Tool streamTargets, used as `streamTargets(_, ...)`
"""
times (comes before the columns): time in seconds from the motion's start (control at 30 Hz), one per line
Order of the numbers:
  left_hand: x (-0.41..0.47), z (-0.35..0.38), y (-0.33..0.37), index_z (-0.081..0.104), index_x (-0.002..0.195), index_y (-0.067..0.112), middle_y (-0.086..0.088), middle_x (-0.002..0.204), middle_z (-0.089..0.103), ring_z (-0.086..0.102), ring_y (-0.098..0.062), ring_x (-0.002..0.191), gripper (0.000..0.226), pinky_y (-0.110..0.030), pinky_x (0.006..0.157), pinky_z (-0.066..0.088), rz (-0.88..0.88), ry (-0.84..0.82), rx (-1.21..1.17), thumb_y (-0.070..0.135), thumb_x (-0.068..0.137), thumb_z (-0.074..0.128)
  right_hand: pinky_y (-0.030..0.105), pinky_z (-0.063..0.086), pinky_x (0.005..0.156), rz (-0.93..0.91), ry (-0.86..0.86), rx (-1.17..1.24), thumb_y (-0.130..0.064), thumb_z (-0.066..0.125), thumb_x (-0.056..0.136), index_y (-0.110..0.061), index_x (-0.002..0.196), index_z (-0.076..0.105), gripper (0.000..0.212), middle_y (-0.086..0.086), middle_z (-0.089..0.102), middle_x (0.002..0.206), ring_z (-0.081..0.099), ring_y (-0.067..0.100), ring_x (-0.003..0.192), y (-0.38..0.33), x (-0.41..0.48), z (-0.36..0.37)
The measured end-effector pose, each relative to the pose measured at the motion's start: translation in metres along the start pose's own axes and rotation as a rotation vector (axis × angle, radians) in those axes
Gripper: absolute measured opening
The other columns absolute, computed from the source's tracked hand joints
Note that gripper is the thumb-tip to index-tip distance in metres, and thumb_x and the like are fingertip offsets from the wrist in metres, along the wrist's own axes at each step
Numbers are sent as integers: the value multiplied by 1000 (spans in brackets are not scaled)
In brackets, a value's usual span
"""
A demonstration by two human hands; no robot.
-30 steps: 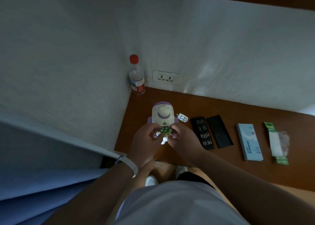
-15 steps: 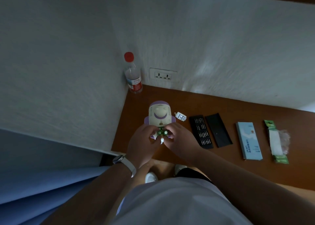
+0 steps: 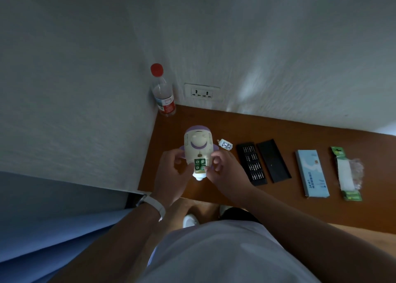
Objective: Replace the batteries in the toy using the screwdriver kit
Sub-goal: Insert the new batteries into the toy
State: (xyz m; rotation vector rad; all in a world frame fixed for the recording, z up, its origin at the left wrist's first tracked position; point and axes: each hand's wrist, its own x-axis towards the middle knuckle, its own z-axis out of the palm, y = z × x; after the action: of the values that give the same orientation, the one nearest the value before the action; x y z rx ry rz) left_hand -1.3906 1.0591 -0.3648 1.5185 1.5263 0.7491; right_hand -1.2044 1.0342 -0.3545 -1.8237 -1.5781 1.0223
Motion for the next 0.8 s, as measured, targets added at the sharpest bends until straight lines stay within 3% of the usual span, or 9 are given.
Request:
streamTargets(0.2, 10, 2, -3, 45, 113, 56, 16, 122, 46, 52, -3, 112, 54, -26, 83, 47, -114, -89, -72, 56, 66, 71, 19, 46, 70, 136, -23, 102, -44, 68, 82, -31, 128, 46, 53, -12, 50, 113, 57, 3, 90, 0, 8, 3)
streamTargets(0.3, 12, 5, -2, 40, 142, 30, 8, 133, 47, 54, -7, 118, 83, -34, 91, 53, -199, -98, -131, 46, 68, 75, 22, 50, 80, 161, -48, 144, -41, 69, 81, -32, 135, 43, 60, -11, 52, 120, 55, 4, 104, 2, 11, 4)
streamTargets(0.37, 14, 7, -2, 30, 151, 20, 6, 133, 51, 58, -9, 118, 93, -34, 91, 54, -280, -133, -235, 36, 73, 78, 26, 52, 86, 186, -72, 214, -40, 70, 81, -32, 137, 42, 63, -11, 55, 124, 56, 5, 111, 3, 12, 5)
streamTargets(0.47, 17, 9, 0, 32, 148, 19, 1, 126, 63, 65, -10, 109, 72, -24, 78, 53, -386, -195, -414, 17, 90, 74, 22, 52, 77, 222, -102, 225, -42, 68, 84, -34, 131, 46, 53, -15, 62, 112, 62, 1, 101, 4, 11, 6)
streamTargets(0.57, 20, 12, 3, 40, 139, 24, 2, 120, 67, 68, -11, 105, 52, -22, 72, 54, -439, -233, -514, 14, 96, 66, 26, 54, 78, 254, -112, 245, -44, 67, 85, -33, 128, 49, 48, -13, 66, 106, 64, 2, 95, 5, 10, 5)
streamTargets(0.7, 22, 16, 6, 47, 134, 19, -6, 120, 68, 68, -17, 105, 39, -27, 78, 55, -485, -259, -601, 12, 98, 61, 33, 57, 82, 259, -97, 312, -38, 67, 87, -29, 130, 51, 47, -8, 70, 103, 67, 7, 93, 4, 7, 6)
streamTargets(0.8, 21, 18, 8, 50, 125, 23, -5, 116, 68, 69, -14, 99, 32, -24, 74, 55, -480, -260, -627, 12, 98, 62, 37, 58, 83, 248, -79, 378, -35, 66, 86, -34, 127, 56, 42, -8, 73, 100, 69, 7, 91, 3, 4, 5)
